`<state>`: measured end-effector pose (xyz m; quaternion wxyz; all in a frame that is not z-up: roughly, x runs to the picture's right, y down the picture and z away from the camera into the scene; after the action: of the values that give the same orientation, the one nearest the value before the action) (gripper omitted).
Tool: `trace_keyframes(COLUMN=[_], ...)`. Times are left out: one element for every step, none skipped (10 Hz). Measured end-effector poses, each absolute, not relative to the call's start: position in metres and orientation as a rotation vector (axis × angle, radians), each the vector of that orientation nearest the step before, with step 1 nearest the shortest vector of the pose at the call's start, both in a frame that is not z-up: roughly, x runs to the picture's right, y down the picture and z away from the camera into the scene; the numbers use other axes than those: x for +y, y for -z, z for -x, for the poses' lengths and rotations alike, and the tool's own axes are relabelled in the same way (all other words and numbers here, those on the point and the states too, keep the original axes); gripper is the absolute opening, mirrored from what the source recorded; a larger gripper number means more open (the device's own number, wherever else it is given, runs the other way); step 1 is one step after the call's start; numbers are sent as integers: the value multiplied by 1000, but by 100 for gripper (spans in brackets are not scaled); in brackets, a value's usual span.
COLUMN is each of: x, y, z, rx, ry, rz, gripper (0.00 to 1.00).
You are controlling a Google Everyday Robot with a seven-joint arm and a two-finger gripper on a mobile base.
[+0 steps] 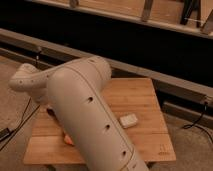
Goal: Place the ceramic cup in the ceramic bowl
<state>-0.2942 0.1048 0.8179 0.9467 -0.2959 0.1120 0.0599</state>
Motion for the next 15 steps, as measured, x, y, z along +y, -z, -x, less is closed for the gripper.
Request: trace_keyframes(x=[104,103,102,101,101,100,100,98,93,90,86,81,75,70,65], y=[-818,-817,-816,-815,-814,-813,-812,-811,-808,-806,-803,-797,-789,-781,-773], z=[294,294,293,293,293,292,292,292,293,293,294,295,297,298,298], rx=[230,230,230,231,231,232,232,231,226,221,213,197,174,146,115], ry=[-121,-121,-121,-120,-120,-119,-119,-120,-128,-136,-146,-162,-184,-210,-239], rz=[603,602,602,601,601,601,602,601,600,601,606,620,640,671,704], gripper=[78,80,80,80,80,80,80,80,80,80,80,80,80,80,80])
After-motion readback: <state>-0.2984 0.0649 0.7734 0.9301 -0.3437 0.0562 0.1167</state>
